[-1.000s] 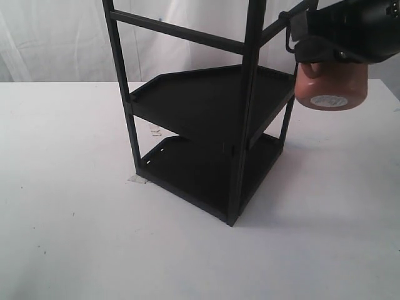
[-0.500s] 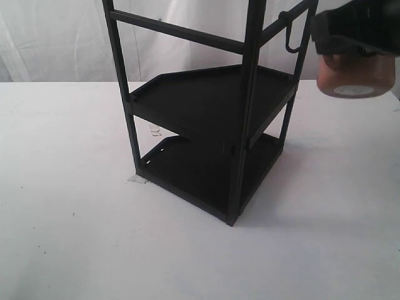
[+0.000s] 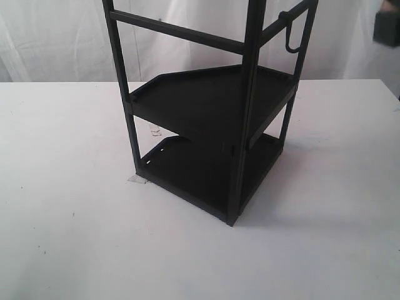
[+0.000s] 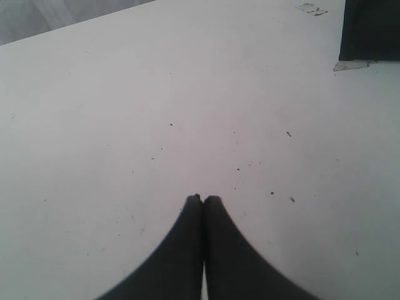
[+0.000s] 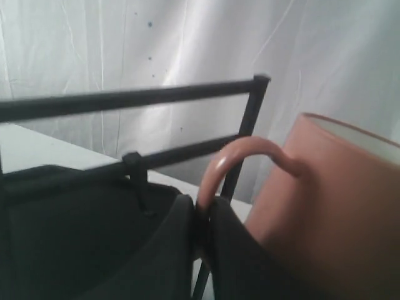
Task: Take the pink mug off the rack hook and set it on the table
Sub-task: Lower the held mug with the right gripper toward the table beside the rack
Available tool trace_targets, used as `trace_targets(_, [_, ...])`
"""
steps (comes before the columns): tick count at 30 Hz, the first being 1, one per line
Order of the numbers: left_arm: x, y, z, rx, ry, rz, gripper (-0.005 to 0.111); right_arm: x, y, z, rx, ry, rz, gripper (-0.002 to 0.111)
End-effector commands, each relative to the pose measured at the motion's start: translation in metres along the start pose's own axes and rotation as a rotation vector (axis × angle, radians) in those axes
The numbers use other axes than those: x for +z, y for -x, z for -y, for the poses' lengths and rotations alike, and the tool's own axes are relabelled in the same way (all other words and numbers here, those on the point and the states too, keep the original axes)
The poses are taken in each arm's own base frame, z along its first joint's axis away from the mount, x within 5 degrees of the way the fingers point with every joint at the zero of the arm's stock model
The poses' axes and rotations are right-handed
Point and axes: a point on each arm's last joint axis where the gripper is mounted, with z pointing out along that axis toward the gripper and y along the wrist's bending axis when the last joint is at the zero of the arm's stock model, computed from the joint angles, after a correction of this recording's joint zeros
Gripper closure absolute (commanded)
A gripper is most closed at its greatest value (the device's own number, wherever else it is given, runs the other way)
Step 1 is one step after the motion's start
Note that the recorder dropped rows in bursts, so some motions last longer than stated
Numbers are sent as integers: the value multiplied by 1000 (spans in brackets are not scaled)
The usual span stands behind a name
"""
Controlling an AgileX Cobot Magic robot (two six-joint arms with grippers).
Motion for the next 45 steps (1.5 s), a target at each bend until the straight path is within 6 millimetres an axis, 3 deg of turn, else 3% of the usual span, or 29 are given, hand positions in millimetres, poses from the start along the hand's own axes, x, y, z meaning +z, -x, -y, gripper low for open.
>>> trace_targets(1, [0,-1,1,-6,-8,3,107,7,-41,-2,84,-43,-14,108])
trace_targets(10, [0,-1,1,-6,-8,3,107,2,-122,-3,129,-197,-2,108])
trace_targets(19, [0,-1,1,-6,-8,3,107,5,-122,-25,75,-18,40,108])
trace_targets(27, [0,-1,1,-6,-8,3,107,16,-157,-43,149,65,13,108])
trace_targets(35, [0,-1,1,-6,-8,3,107,28,-162,-54,90,161,45,108])
trace_targets(45, [0,-1,1,-6,-8,3,107,60,-206,-70,65,250,-69,108])
